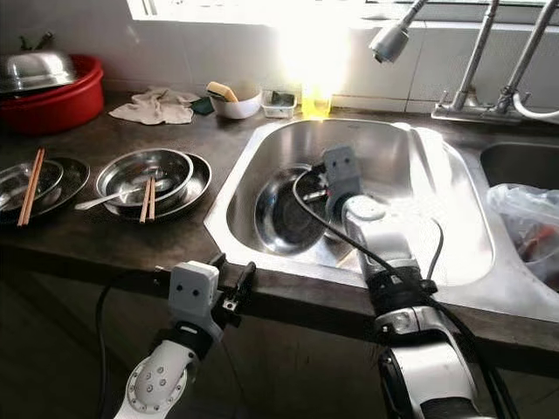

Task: Kitchen organization

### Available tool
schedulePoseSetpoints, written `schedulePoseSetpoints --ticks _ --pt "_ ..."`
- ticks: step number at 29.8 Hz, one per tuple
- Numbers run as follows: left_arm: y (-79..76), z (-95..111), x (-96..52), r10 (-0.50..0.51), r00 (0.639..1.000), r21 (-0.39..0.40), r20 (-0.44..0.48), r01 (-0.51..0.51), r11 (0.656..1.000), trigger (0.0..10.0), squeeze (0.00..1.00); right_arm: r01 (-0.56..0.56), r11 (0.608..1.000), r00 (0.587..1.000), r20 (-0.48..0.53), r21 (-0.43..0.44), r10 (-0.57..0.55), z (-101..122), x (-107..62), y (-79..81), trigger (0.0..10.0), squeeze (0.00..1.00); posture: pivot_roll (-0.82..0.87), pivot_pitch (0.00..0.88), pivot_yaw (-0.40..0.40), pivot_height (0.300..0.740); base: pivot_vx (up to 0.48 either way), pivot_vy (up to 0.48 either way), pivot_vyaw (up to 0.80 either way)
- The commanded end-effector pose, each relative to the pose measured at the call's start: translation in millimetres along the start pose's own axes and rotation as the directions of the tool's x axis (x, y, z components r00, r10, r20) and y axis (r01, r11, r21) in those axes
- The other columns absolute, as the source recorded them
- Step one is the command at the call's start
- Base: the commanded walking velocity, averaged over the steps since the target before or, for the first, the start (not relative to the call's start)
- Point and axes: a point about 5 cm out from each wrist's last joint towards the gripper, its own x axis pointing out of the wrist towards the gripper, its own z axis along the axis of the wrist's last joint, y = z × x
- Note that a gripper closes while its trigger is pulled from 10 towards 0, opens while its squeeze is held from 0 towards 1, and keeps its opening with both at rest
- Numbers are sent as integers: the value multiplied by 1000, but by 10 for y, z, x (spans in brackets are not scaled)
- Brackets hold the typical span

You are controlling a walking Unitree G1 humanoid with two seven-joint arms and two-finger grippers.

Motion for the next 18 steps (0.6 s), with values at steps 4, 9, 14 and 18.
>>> schedulePoseSetpoints --ticks 4,9,14,18 --pt "-7 22 -51 8 1000 -5 -14 -8 1000 10000 0 -56 998 998 -34 13 56 -48 65 81 10000 0 115 154 -32 740 0 0 0" --pt "-23 36 -73 5 1000 -7 -18 -5 1000 10000 0 -93 995 993 -76 37 96 -136 95 130 10000 0 114 168 -30 740 0 0 0" --pt "-20 49 -72 7 1000 -9 -22 -7 1000 10000 0 -108 993 988 -109 45 113 -230 110 145 10000 0 117 173 -30 740 0 0 0" --pt "-19 50 -66 8 1000 -9 -24 -8 1000 10000 0 -102 994 989 -102 48 107 -251 108 137 10000 1000 118 169 -31 740 0 0 0"
